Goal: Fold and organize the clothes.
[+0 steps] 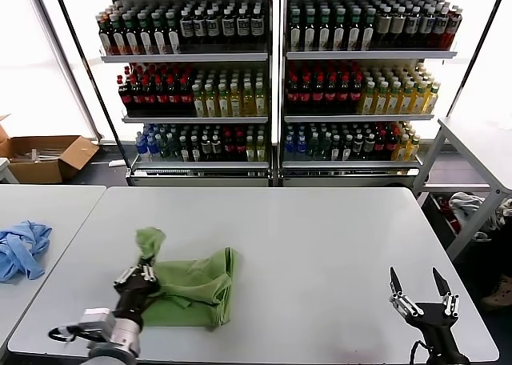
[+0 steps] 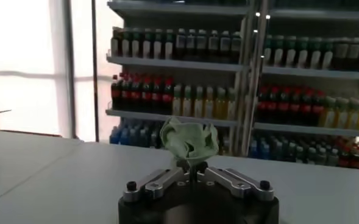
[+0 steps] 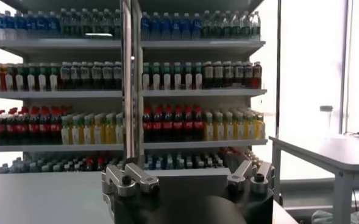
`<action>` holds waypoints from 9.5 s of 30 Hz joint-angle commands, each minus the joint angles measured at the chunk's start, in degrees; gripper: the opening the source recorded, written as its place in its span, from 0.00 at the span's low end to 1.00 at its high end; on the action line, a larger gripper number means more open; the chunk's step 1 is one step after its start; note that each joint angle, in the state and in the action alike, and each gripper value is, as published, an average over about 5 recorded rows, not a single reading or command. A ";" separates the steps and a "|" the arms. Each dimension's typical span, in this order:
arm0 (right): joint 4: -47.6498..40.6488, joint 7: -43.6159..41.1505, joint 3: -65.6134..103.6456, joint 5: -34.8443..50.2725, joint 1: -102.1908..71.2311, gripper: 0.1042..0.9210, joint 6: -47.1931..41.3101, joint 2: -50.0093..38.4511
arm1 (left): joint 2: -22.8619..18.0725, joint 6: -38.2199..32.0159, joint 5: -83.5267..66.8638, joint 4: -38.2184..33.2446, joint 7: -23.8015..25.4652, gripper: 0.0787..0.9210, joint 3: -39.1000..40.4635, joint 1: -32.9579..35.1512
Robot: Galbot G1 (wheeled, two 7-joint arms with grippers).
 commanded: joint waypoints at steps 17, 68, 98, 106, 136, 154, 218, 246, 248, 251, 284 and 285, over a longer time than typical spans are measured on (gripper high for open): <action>-0.19 0.00 -0.80 -0.63 0.82 0.88 0.02 0.37 | -4.33 -1.87 14.65 13.26 1.27 0.04 22.20 -9.52; -0.54 -0.22 -1.69 -0.75 1.93 0.88 0.23 0.60 | 7.57 1.15 -9.38 9.31 11.52 0.88 -14.13 5.80; -0.54 -0.32 -1.53 -1.23 0.93 0.88 0.26 0.57 | 3.81 3.07 -15.79 18.81 18.90 0.88 -9.80 1.38; -0.35 -0.28 -1.34 -1.30 0.59 0.88 0.38 0.61 | 3.39 0.14 -15.46 19.80 20.65 0.80 -8.78 1.25; -0.18 0.14 -3.99 -1.19 6.53 0.88 -1.53 0.06 | 18.82 -2.61 -16.56 11.52 17.07 0.11 -40.13 4.98; 0.63 0.05 -2.62 -0.45 6.56 0.88 -2.16 -1.88 | 9.30 -12.48 10.30 24.22 23.54 0.11 5.61 -4.21; -16.63 4.13 -44.54 14.69 51.85 0.88 -36.72 12.49 | 7.11 -7.01 4.05 2.29 19.47 0.88 -11.85 1.27; -29.87 0.37 -44.98 19.47 54.66 0.70 -35.83 23.02 | 6.45 -6.89 6.84 4.32 19.66 0.88 -9.58 1.62; -30.20 0.24 -45.19 19.49 54.93 0.63 -35.67 23.56 | 6.39 -6.84 6.85 4.30 19.66 0.88 -9.51 1.69; -29.67 0.29 -45.45 19.15 55.15 0.52 -35.13 23.57 | 6.25 -6.76 6.86 4.37 19.64 0.88 -9.53 1.69; -23.76 -8.59 -28.70 8.63 47.02 0.23 -35.80 4.04 | 5.57 -5.65 6.83 4.92 17.95 0.88 -9.03 1.70; -23.58 -9.38 -28.46 7.62 47.14 0.26 -36.32 3.78 | 5.51 -5.64 6.84 4.85 17.94 0.88 -8.98 1.70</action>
